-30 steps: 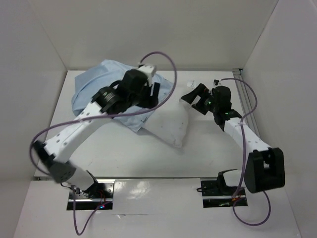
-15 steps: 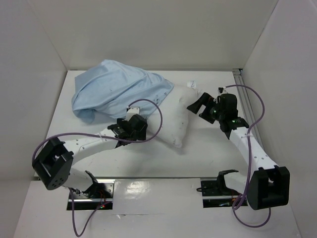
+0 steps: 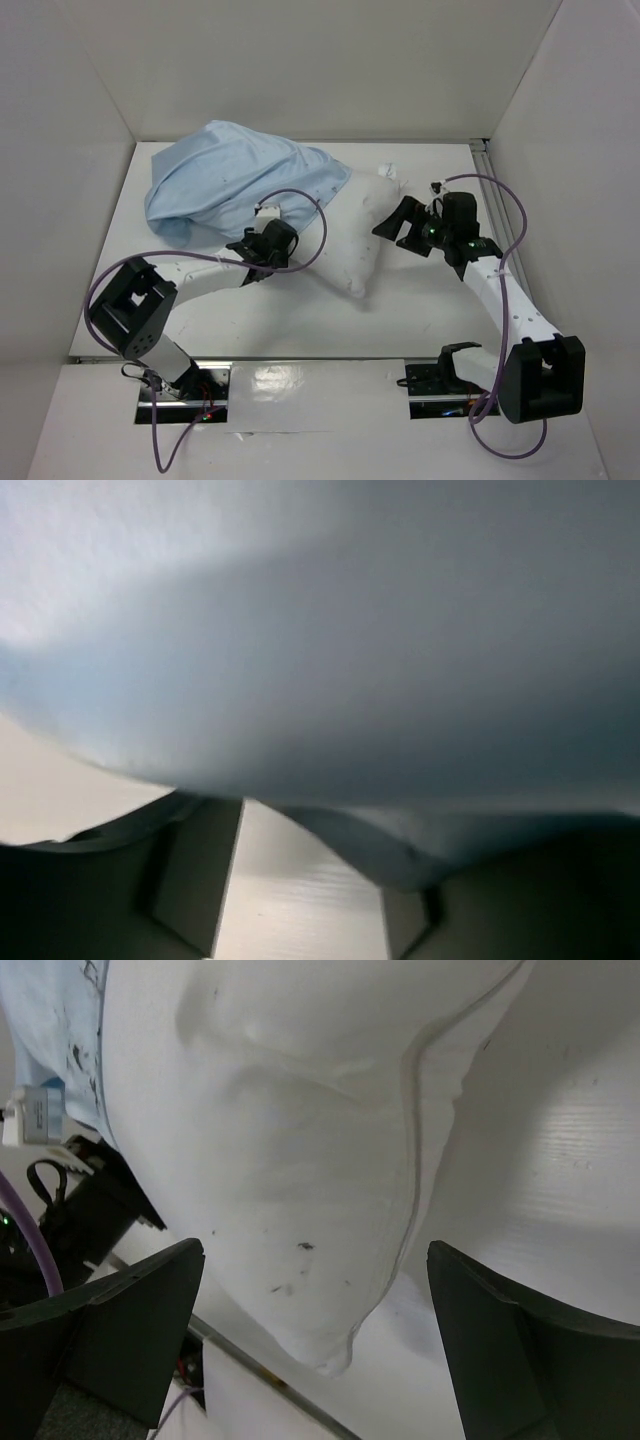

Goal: Put the pillow into the pillowcase

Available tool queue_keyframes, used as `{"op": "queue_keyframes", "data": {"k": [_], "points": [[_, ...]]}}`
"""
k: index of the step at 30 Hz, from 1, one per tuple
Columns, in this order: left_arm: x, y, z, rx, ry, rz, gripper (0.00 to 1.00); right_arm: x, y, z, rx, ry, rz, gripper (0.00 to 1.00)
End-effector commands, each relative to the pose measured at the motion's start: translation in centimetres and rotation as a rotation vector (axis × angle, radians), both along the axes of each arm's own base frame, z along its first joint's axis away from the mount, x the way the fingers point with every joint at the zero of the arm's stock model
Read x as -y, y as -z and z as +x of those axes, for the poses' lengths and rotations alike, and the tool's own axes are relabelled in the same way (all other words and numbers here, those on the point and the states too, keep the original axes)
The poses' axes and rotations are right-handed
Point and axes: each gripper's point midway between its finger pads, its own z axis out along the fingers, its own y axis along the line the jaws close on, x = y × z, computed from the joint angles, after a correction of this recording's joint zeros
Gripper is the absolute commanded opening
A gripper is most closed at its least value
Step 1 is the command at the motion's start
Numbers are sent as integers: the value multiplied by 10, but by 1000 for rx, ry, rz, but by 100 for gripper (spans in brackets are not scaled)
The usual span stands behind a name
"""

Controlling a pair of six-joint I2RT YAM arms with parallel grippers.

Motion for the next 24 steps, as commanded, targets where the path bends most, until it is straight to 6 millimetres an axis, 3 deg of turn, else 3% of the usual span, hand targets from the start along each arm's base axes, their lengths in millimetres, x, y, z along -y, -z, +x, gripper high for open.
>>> {"op": "queue_keyframes", "data": {"k": [1,2,3,7,10,13,15,16,17,18,19,20,21,22,23,24], "points": [[1,-21,22,77,-12,-9,62,-5,3,-13,-19,-79,-5,100],[2,-24,23,79,-12,-11,55,-4,6,-17,-29,-79,-5,100],[0,-23,22,77,-18,1,38,-6,11,-21,-39,-91,3,100],[2,-36,23,94,-13,-21,0,-23,15,-28,-41,-177,49,100],[8,-50,19,89,22,-52,0,-49,16,-26,-35,-236,44,100],[42,-69,12,83,147,-158,0,-94,13,-24,18,-307,72,98],[67,-96,8,105,213,-208,0,-123,10,-6,42,-339,80,62],[77,-107,8,114,236,-230,0,-132,6,0,44,-357,97,21],[88,-114,6,105,292,-237,0,-137,3,9,41,-353,104,2],[107,-149,12,155,332,-282,0,-139,5,25,32,-340,114,0],[118,-159,17,156,361,-295,0,-143,-23,43,93,-332,148,0],[132,-170,13,141,409,-308,0,-142,-34,55,115,-310,170,0],[163,-215,9,191,508,-386,0,-142,-42,69,135,-275,205,0],[181,-230,4,191,560,-419,0,-140,-53,83,158,-252,228,0],[202,-229,2,163,610,-436,0,-144,-55,84,149,-265,255,0],[226,-239,-18,138,702,-477,0,-142,-54,91,121,-232,291,0]]}}
